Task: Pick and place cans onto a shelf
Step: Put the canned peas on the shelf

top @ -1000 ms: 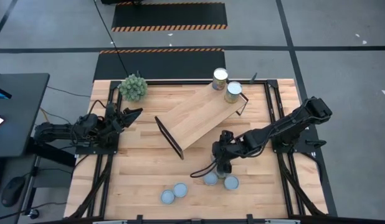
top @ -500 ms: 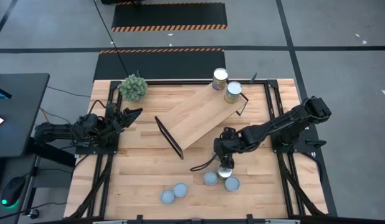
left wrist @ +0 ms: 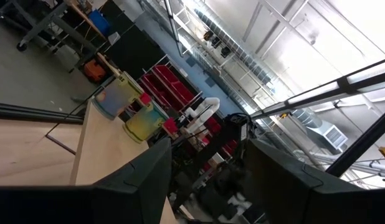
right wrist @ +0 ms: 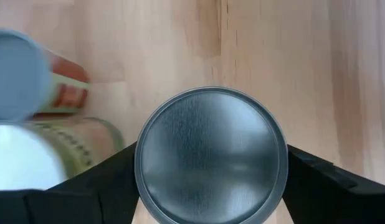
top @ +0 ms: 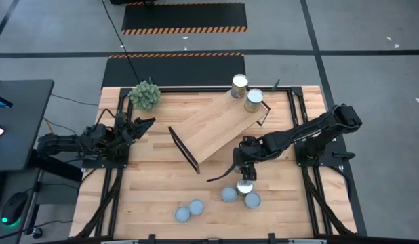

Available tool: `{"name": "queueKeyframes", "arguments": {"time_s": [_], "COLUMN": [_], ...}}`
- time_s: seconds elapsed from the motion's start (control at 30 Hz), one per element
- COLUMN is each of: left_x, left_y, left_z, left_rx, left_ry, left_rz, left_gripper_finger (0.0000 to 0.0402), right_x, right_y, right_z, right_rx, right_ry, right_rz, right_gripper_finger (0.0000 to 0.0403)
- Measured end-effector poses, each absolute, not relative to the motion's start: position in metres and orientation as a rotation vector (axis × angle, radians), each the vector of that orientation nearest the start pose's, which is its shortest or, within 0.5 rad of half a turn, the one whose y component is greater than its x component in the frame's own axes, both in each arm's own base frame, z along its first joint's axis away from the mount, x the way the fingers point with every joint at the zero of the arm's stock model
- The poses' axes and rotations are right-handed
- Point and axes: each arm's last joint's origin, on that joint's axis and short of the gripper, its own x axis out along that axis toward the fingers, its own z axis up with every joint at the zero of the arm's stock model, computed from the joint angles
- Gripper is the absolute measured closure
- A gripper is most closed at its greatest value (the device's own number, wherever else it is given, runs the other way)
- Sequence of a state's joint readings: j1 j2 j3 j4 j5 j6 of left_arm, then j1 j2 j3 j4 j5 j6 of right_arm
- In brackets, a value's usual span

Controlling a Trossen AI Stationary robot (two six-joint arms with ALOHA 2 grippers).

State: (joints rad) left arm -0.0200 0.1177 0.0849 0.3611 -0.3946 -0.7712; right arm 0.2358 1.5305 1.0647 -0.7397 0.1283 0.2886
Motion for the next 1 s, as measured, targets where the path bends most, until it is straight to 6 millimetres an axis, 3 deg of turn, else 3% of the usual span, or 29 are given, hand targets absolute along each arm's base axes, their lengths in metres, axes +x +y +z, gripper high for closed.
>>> {"name": "queueKeyframes", "arguments": {"time_s": [0.4, 0.57, 0.73, 1.0], "left_x": [0.095, 0.095, 0.095, 0.095], "left_y": [0.010, 0.010, 0.010, 0.010], "left_z": [0.216, 0.215, 0.215, 0.214], "left_rx": [-0.798, -0.796, -0.794, -0.793], "left_ry": [-0.442, -0.436, -0.428, -0.423], "left_rz": [0.249, 0.252, 0.255, 0.258], "left_gripper_finger": [0.0186, 0.0186, 0.0186, 0.0186], "right_x": [0.246, 0.240, 0.252, 0.290], "right_y": [0.039, 0.024, 0.001, -0.045], "right_z": [0.311, 0.352, 0.377, 0.385], "right_rx": [0.133, 0.061, -0.023, -0.153], "right_ry": [1.211, 1.146, 1.077, 1.056], "right_rz": [-0.058, -0.138, -0.163, -0.153], "right_gripper_finger": [0.0080, 0.0080, 0.0080, 0.0079]}}
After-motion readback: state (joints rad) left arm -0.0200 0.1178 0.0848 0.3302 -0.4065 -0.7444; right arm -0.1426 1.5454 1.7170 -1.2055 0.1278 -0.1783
